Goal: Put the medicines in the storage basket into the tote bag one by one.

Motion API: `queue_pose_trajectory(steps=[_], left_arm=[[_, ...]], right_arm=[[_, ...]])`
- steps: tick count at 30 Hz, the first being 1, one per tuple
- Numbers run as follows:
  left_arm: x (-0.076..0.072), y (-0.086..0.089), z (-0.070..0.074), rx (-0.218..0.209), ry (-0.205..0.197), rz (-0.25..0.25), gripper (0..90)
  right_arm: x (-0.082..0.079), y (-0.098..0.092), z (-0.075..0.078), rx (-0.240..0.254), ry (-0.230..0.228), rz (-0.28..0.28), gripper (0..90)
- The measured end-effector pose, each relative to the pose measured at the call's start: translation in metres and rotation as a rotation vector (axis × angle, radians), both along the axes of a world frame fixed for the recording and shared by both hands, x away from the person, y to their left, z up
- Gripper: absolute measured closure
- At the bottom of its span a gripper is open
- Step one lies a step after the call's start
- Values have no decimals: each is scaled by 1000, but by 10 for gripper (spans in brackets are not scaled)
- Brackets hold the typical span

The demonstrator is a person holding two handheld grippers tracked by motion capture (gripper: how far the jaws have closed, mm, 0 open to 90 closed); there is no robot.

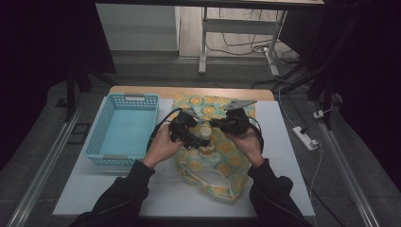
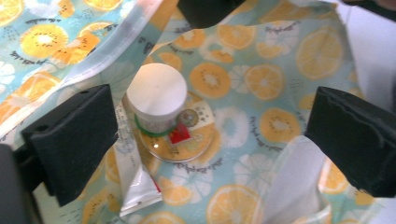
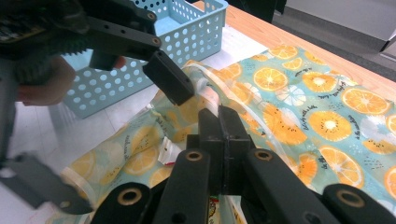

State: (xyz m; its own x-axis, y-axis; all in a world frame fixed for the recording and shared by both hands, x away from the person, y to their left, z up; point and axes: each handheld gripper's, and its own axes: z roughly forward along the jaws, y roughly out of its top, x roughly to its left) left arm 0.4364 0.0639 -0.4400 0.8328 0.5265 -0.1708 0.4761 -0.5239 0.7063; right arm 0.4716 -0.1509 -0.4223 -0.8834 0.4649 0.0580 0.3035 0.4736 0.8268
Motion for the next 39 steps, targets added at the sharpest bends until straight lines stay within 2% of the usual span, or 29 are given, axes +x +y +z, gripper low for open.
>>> queue_pose_trajectory(steps=[3, 8, 13, 19, 25, 29, 31, 36, 39], left_arm=[[-5, 3, -1, -16, -3, 4, 0], [-11, 10, -2, -73, 1, 3, 0], [-20, 14, -5, -93, -2, 0, 0], [-29, 14, -9, -74, -3, -16, 0], [-39, 12, -11, -73, -13, -41, 0], [-46, 10, -13, -30, -27, -32, 0], [-49, 10, -15, -32, -38, -26, 0], [-53, 10, -21, -33, -28, -28, 0], [-53, 8, -26, -23, -6, -21, 0]], right_arm=[[0, 0, 0, -5, 1, 0, 900], [0, 0, 0, -6, 3, 1, 900], [-1, 1, 0, -5, 2, 2, 900], [-2, 2, 0, -8, 2, 5, 900], [-2, 1, 0, -7, 2, 6, 900], [-2, 0, -1, -10, 2, 5, 900], [-2, -1, -1, -10, 2, 5, 900], [-2, -1, 0, -9, 2, 6, 900], [-3, -1, 0, -9, 2, 6, 900]])
